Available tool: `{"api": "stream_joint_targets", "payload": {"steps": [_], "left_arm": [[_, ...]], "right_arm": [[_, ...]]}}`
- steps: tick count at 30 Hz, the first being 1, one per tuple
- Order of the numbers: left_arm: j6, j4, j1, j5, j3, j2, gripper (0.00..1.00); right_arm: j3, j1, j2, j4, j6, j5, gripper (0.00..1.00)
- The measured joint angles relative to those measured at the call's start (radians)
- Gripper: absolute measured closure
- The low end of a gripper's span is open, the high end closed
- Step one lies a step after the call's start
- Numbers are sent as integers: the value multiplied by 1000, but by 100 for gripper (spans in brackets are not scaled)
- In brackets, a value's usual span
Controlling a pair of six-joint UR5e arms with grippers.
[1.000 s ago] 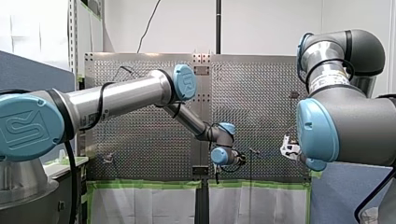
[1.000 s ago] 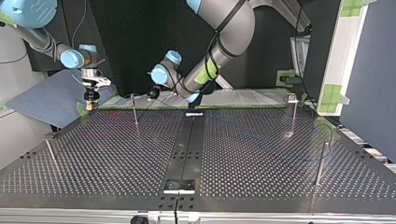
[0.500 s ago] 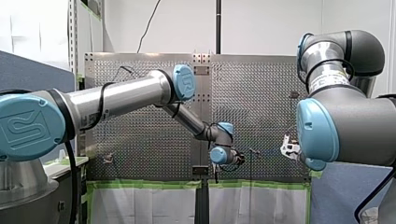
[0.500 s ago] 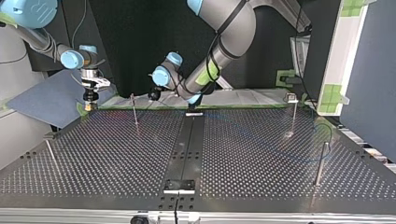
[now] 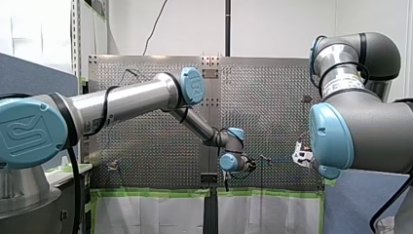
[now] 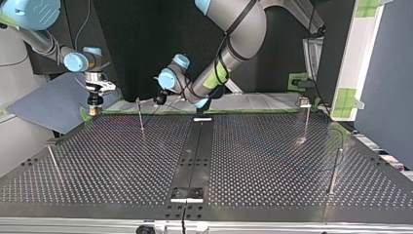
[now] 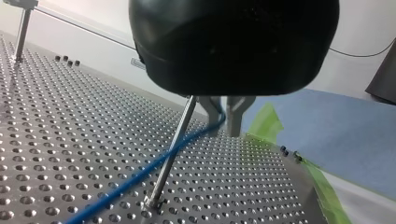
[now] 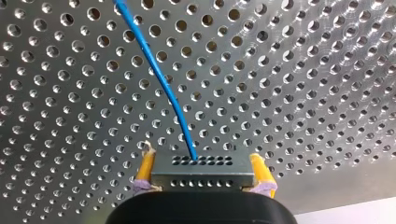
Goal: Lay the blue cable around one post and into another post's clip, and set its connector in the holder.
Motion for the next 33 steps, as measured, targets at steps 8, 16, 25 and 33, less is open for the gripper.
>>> {"api": "stream_joint_targets", "payload": {"steps": [8,16,25,33], "left_arm": [[20,-1,-6,4,-10,2,0],[59,-1,-20,12,-32,27,0],[79,-3,-39,32,-23,64,0],[81,-11,-53,39,-42,65,0]], "right_arm": [[0,1,3,5,-2,-1,100],[0,1,4,7,-2,-1,100],[0,2,6,8,0,-3,100],[0,2,6,9,0,-4,100]]}}
